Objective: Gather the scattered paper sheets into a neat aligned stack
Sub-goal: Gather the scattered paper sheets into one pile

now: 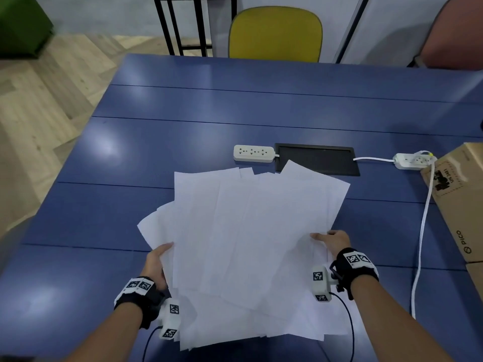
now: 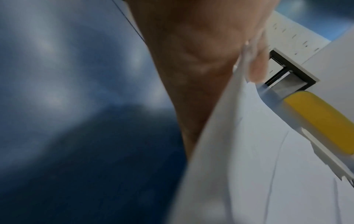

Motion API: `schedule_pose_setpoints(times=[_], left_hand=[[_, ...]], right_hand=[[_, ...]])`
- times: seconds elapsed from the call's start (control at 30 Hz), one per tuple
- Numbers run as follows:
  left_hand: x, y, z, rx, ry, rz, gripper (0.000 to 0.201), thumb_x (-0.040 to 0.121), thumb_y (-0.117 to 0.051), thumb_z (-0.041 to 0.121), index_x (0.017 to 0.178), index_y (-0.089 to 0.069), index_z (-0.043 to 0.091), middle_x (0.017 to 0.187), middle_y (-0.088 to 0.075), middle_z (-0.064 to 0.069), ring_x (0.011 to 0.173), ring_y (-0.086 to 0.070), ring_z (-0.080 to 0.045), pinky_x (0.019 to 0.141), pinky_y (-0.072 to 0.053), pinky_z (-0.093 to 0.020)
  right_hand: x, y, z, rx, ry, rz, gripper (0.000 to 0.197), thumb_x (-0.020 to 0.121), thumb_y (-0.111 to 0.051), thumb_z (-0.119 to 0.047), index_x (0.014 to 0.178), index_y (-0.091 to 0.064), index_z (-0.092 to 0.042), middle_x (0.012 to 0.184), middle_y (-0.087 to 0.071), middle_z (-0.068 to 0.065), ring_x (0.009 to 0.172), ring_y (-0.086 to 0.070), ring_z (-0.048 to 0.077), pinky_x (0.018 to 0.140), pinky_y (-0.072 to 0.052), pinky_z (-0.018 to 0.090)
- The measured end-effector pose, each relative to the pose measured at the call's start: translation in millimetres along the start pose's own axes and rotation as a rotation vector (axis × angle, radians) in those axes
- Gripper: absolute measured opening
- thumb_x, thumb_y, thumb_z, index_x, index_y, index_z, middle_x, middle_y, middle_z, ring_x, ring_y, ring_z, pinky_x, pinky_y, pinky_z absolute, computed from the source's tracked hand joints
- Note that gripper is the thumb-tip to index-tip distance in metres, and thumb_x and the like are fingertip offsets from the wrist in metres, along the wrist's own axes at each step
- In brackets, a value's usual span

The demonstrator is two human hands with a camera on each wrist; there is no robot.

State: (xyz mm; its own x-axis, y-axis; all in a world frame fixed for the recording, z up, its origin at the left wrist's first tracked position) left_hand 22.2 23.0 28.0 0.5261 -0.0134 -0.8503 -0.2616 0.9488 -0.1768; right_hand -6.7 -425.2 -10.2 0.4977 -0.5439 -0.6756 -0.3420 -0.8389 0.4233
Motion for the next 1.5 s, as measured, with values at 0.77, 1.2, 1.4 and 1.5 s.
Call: schedule_pose_setpoints(times=[0.77,1.2,1.4,1.5], left_hand=[[14,-35,18,0.432,-0.341,0.083,0.039,0.073,-0.068,-0.01,0.11,-0.063,0.003,0.103,-0.07,-0.016,0.089,-0.067,-0.033,0.076,-0.053,-0.038],[-95,-14,134,0.754,-0.657,-0.101,0.027,0.079,-0.071,-0.002,0.101,-0.065,0.012,0.087,-0.076,0.0,0.076,-0.072,-0.017,0.062,-0.056,-0.028],[-146,-53,146,0.697,-0.624,-0.34,0.028,0.077,-0.066,-0.012,0.099,-0.064,0.006,0.085,-0.076,-0.001,0.077,-0.071,-0.014,0.062,-0.056,-0.021],[-137,-79,137,0.597,-0.539,-0.474,0.039,0.078,-0.063,-0.012,0.114,-0.061,0.002,0.107,-0.071,-0.016,0.095,-0.07,-0.031,0.074,-0.059,-0.038]], right_hand=[[-13,7,9,-0.023,0.078,0.09,0.037,0.064,-0.084,0.004,0.092,-0.061,0.014,0.096,-0.069,0.026,0.088,-0.065,0.038,0.078,-0.055,0.044],[-16,63,20,-0.197,0.041,0.293,0.039,0.071,-0.083,-0.007,0.09,-0.052,0.006,0.106,-0.061,0.025,0.1,-0.059,0.04,0.081,-0.048,0.042],[-17,51,18,-0.186,0.075,0.256,0.042,0.071,-0.081,-0.005,0.102,-0.058,0.012,0.109,-0.064,0.025,0.101,-0.06,0.04,0.088,-0.052,0.047],[-31,36,7,-0.14,0.117,0.176,0.025,0.075,-0.076,0.001,0.09,-0.056,0.004,0.097,-0.062,0.019,0.088,-0.056,0.03,0.08,-0.048,0.039]])
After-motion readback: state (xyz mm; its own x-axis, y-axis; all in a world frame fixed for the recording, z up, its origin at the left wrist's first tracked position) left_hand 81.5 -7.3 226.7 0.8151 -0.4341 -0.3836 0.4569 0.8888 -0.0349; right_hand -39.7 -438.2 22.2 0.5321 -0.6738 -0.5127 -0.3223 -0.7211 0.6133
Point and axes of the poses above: each hand's wrist, its own x-axis towards the middle knuckle, its own y-axis out of the back of the hand, z = x × y, the point moved 2 cm from there along x, towards the middle knuckle
